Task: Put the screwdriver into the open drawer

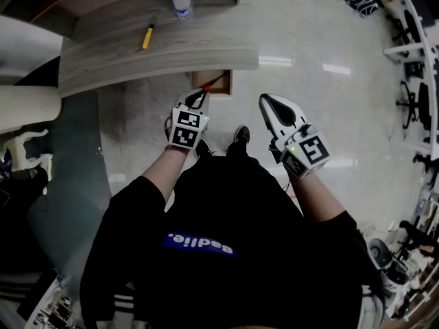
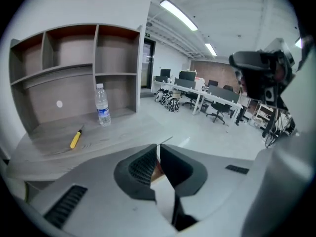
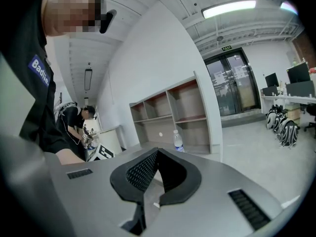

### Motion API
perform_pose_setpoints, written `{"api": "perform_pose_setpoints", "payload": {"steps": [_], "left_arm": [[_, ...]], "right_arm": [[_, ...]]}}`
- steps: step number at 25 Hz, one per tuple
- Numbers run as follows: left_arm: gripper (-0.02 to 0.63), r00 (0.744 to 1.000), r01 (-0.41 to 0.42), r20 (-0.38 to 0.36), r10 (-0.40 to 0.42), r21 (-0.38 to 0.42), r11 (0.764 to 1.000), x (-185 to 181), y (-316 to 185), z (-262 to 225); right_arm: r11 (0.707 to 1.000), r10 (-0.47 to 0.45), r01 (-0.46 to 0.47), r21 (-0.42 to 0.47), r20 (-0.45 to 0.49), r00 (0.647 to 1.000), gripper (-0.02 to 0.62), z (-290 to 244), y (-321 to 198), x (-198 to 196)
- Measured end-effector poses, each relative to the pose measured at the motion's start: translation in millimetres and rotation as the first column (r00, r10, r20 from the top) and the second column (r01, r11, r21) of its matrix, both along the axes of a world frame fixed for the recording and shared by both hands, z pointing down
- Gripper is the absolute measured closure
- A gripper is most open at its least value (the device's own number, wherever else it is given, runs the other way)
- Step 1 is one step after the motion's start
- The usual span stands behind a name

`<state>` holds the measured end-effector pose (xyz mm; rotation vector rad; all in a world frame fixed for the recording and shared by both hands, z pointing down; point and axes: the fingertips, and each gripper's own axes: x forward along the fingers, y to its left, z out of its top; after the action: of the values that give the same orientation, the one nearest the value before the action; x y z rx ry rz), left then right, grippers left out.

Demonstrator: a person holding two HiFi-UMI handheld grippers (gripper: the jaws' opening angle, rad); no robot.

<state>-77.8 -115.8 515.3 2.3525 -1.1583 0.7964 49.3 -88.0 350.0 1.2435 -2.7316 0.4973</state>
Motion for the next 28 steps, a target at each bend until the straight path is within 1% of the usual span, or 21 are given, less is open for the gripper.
{"api": "perform_pose_setpoints", "payload": {"steps": [6, 9, 18, 24, 28], "left_arm": [[0.594, 0.995, 0.012, -0.102, -0.005, 0.065, 0.998, 0, 10, -55], [0.601, 0.989, 0.009, -0.146, 0.005, 0.096, 0.995, 8, 14, -75], [0.604, 0.958, 0.016, -0.284, 0.028, 0.152, 0.988, 18, 27, -138], [0.604, 0.939, 0.011, -0.337, 0.060, 0.206, 0.979, 25, 32, -169], [0.604, 0.935, 0.009, -0.347, 0.070, 0.219, 0.976, 25, 35, -178]], "right_arm": [[1.000, -0.017, 0.017, 0.022, -0.002, 1.000, 0.568, -7, 4, -11], [0.999, -0.025, 0.026, 0.031, -0.009, 1.000, 0.568, -7, 5, -12], [0.997, -0.056, 0.056, 0.053, -0.014, 0.998, 0.568, -15, 4, -25], [0.995, -0.085, 0.086, 0.047, -0.019, 0.996, 0.568, -12, 9, -35], [0.994, -0.101, 0.102, 0.050, -0.019, 0.995, 0.568, -13, 12, -39]]}}
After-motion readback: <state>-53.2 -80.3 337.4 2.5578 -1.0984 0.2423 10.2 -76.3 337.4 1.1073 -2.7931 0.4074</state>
